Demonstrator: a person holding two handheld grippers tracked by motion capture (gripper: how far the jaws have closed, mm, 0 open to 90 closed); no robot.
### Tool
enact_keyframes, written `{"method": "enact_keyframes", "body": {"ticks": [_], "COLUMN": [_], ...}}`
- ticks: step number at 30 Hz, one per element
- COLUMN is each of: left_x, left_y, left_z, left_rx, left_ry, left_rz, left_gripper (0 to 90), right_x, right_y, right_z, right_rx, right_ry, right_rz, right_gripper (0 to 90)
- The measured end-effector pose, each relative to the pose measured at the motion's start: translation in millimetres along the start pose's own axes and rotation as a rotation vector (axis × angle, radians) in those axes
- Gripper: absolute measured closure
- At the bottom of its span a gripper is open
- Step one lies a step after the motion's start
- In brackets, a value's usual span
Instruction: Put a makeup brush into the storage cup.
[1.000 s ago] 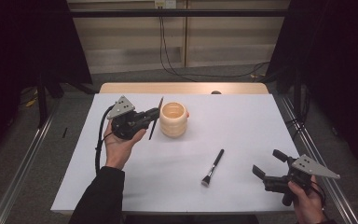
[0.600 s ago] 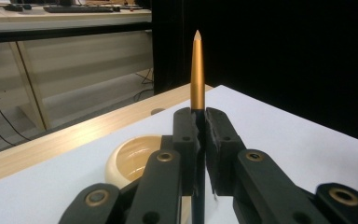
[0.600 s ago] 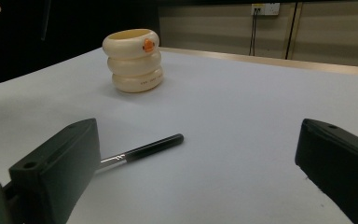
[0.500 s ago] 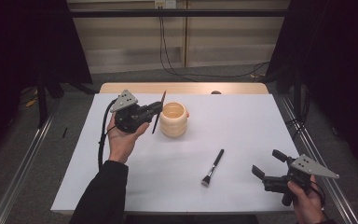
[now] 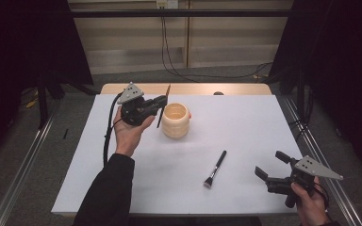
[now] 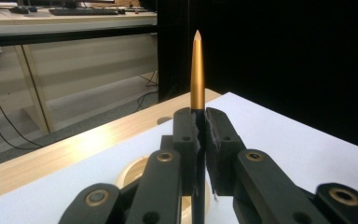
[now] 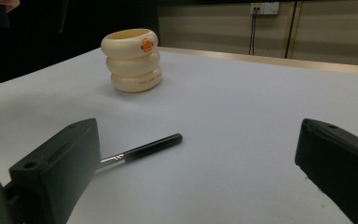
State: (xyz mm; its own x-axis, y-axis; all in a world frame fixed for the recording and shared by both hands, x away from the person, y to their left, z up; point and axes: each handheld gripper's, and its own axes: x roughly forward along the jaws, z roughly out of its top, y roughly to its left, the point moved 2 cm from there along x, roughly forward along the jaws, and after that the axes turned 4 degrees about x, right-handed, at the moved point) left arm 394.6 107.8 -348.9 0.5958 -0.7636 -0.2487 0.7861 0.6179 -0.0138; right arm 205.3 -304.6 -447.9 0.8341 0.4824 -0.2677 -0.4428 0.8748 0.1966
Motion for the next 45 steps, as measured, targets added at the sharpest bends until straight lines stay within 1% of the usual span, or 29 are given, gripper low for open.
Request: {"method": "enact_keyframes", "body": {"ticks": [1, 2, 3, 4, 6, 8, 12, 13, 15, 16, 17, 19, 21, 23, 25, 26, 27, 29, 34, 35, 36, 37, 38, 40, 41, 42, 43, 44, 45], "left_x": [0.6, 0.8, 2.0, 2.3, 5.2, 9.5, 17.5, 19.4, 22.8, 24.7, 26.0, 28.3, 30.8, 32.2, 36.1, 37.1, 38.9, 41.9, 49.5, 50.5, 52.2, 52.3, 53.0, 54.5, 55.1, 56.1, 57.0, 58.5, 59.4], "left_y": [-0.3, 0.1, -0.8, -1.1, 0.0, -0.2, 0.4, 0.6, 0.3, 1.2, 0.8, 2.7, 3.2, 3.4, 2.7, 3.2, 3.3, 4.0, 5.6, 5.7, 5.9, 6.9, 7.5, 7.7, 7.6, 7.1, 7.2, 7.2, 7.9], "left_z": [1.9, 3.7, 5.7, 7.4, 9.5, 10.8, 13.3, 14.0, 15.2, 15.8, 16.6, 17.9, 19.6, 21.1, 22.0, 22.4, 22.9, 23.4, 23.1, 23.2, 22.9, 22.7, 22.0, 20.4, 19.7, 19.2, 18.4, 17.8, 17.4], "left_rx": [0.008, 0.009, 0.001, 0.004, 0.019, 0.011, 0.015, 0.019, 0.024, 0.026, 0.022, 0.017, 0.005, 0.010, 0.006, 0.011, 0.003, 0.002, 0.002, 0.001, -0.008, 0.001, 0.007, -0.001, 0.007, 0.016, 0.004, 0.000, 0.012], "left_ry": [0.005, 0.005, -0.014, -0.007, -0.002, -0.013, -0.014, -0.016, -0.003, -0.004, 0.000, -0.015, -0.023, -0.015, -0.024, -0.016, -0.023, -0.015, -0.026, -0.023, -0.033, -0.014, -0.017, -0.015, -0.019, -0.016, -0.021, -0.024, -0.018], "left_rz": [0.006, -0.013, -0.006, 0.000, -0.018, -0.018, -0.015, -0.017, -0.011, -0.025, -0.007, -0.019, -0.010, 0.000, -0.012, -0.014, -0.026, -0.012, -0.026, -0.016, -0.019, -0.011, -0.013, -0.014, -0.031, -0.015, -0.027, -0.024, -0.019], "left_gripper": [83.7, 83.7, 83.7, 83.7, 83.7, 83.7, 83.7, 83.7, 83.7, 83.7, 83.7, 83.7, 83.7, 83.7, 83.7, 83.7, 83.7, 83.7, 83.7, 83.7, 83.7, 83.7, 83.7, 83.7, 83.7, 83.7, 83.7, 83.7, 83.7], "right_x": [0.0, -0.1, -0.1, 0.1, 0.1, -0.4, -0.2, -0.3, -0.2, -0.2, -0.2, -0.1, -0.4, -0.2, -0.1, -0.1, -0.1, -0.1, 0.2, 0.1, 0.1, -0.1, 0.0, 0.0, 0.0, 0.0, -0.1, 0.0, 0.2], "right_y": [0.1, 0.1, -0.1, 0.1, -0.4, 0.4, 0.0, -0.3, 0.1, 0.1, -0.1, 0.0, -0.1, -0.5, -0.3, -0.4, -0.4, -0.5, -1.1, -1.1, -1.2, -1.0, -1.1, -1.1, -1.5, -1.8, -1.8, -1.7, -1.8], "right_z": [0.1, 0.1, -0.1, -0.2, -0.3, 0.0, 0.0, -0.3, 0.0, 0.0, 0.0, 0.1, -0.2, -0.1, 0.0, -0.1, -0.1, -0.2, -0.5, -0.5, -0.5, -0.5, -0.5, -0.7, -0.8, -0.7, -0.7, -0.7, -0.7], "right_rx": [0.003, 0.004, 0.001, 0.001, -0.008, 0.007, 0.006, -0.003, 0.004, 0.004, 0.001, -0.001, -0.005, -0.010, -0.005, -0.008, -0.008, -0.008, -0.013, -0.013, -0.015, -0.012, -0.012, -0.008, -0.007, -0.008, -0.007, -0.004, -0.007], "right_ry": [-0.002, -0.001, 0.001, 0.000, 0.000, -0.002, -0.002, 0.002, -0.001, -0.001, -0.001, -0.001, 0.003, 0.000, -0.002, 0.000, 0.000, 0.004, 0.007, 0.007, 0.007, 0.007, 0.007, 0.011, 0.013, 0.012, 0.013, 0.012, 0.011], "right_rz": [-0.003, -0.003, -0.002, -0.001, -0.002, -0.004, -0.003, 0.000, -0.001, -0.001, -0.001, -0.001, 0.003, 0.002, 0.002, 0.003, 0.003, 0.002, 0.001, 0.002, 0.002, 0.002, 0.002, 0.001, 0.002, 0.002, 0.002, 0.003, 0.002], "right_gripper": [0.0, 0.0, 0.0, 0.0, 0.0, 0.0, 0.0, 0.0, 0.0, 0.0, 0.0, 0.0, 0.0, 0.0, 0.0, 0.0, 0.0, 0.0, 0.0, 0.0, 0.0, 0.0, 0.0, 0.0, 0.0, 0.0, 0.0, 0.0, 0.0]}}
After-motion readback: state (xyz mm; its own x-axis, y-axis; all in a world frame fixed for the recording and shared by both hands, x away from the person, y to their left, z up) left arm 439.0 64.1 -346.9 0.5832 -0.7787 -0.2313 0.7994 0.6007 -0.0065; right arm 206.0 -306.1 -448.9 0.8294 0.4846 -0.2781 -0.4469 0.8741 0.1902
